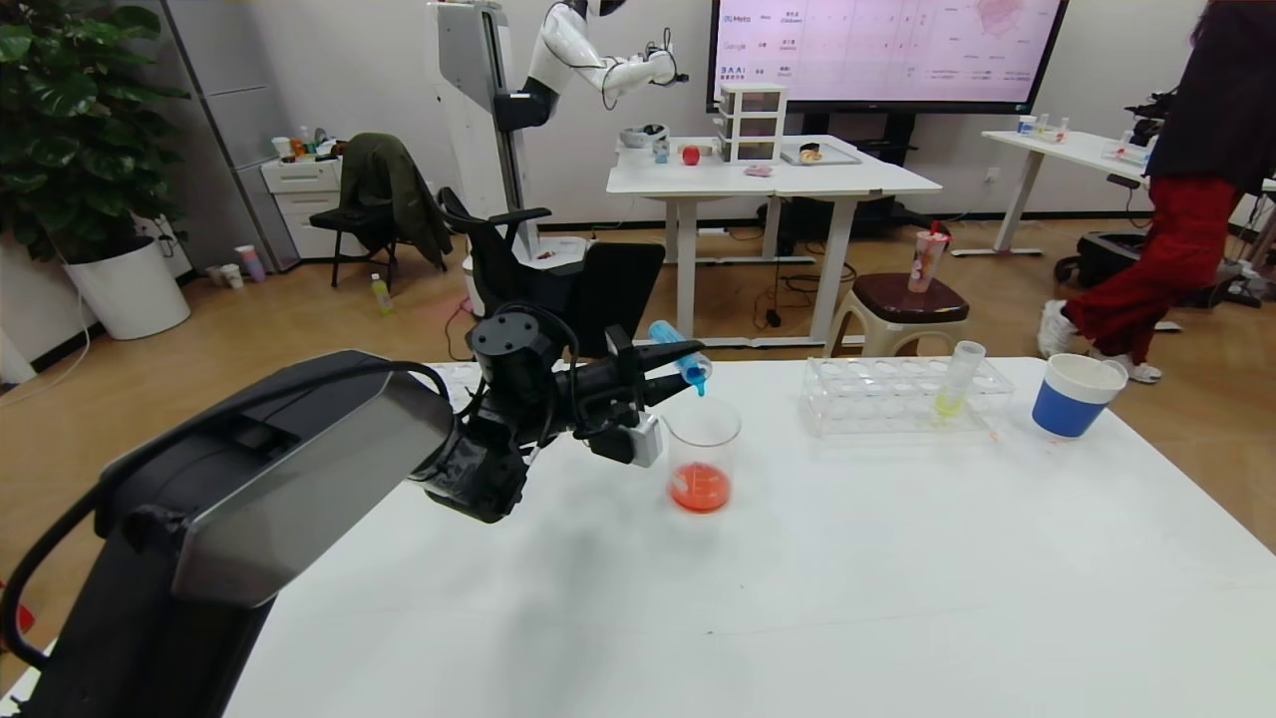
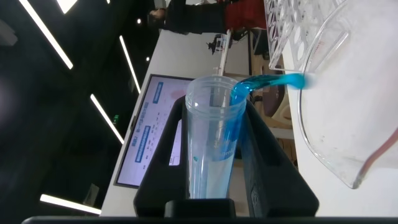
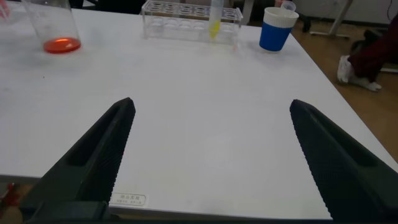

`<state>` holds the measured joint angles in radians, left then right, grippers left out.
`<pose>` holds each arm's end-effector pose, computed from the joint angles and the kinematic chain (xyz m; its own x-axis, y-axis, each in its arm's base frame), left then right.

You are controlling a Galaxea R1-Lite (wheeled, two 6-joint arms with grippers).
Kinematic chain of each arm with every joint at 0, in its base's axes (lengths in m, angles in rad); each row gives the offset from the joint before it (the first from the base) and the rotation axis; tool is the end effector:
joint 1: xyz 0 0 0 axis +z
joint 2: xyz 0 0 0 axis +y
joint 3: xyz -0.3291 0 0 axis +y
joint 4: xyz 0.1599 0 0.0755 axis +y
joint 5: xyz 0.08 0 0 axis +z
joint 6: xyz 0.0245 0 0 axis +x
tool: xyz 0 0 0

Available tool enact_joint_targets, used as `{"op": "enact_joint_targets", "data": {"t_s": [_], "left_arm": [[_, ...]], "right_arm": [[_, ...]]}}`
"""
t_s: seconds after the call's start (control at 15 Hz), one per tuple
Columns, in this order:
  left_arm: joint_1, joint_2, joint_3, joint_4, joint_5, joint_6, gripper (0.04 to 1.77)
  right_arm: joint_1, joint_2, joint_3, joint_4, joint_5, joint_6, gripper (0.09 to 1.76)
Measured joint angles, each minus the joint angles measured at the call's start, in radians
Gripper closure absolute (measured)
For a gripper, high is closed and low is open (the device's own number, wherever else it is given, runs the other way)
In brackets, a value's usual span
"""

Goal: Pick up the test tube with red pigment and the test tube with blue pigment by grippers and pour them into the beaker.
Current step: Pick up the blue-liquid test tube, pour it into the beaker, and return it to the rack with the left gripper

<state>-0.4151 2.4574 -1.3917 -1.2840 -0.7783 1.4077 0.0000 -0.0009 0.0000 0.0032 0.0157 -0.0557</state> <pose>0.4448 -0.2148 0.1257 0.3530 -0.9228 0.1542 -0.0471 0.1471 0.9880 -0.0648 0.0004 0.0751 0.9999 0.0157 -0.0023 -0.0158 0.9983 -0.0556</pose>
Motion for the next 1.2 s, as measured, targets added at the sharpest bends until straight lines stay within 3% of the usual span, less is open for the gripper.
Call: {"op": "enact_joint_targets", "data": {"t_s": [0.27,0.87,1.2], "left_arm": [[0.000,0.002,0.003,-0.001,0.003,0.042,1.31],[0.000,0.022,-0.003,-0.003,0.008,0.234,1.31],[-0.003,0.024,0.005,-0.006,0.008,0.255,1.31]], "right_arm": [[0.000,0.000,0.000,0.000,0.000,0.000,0.11],[0.000,0.000,0.000,0.000,0.000,0.000,0.11],[0.000,0.000,0.000,0.000,0.000,0.000,0.11]]}}
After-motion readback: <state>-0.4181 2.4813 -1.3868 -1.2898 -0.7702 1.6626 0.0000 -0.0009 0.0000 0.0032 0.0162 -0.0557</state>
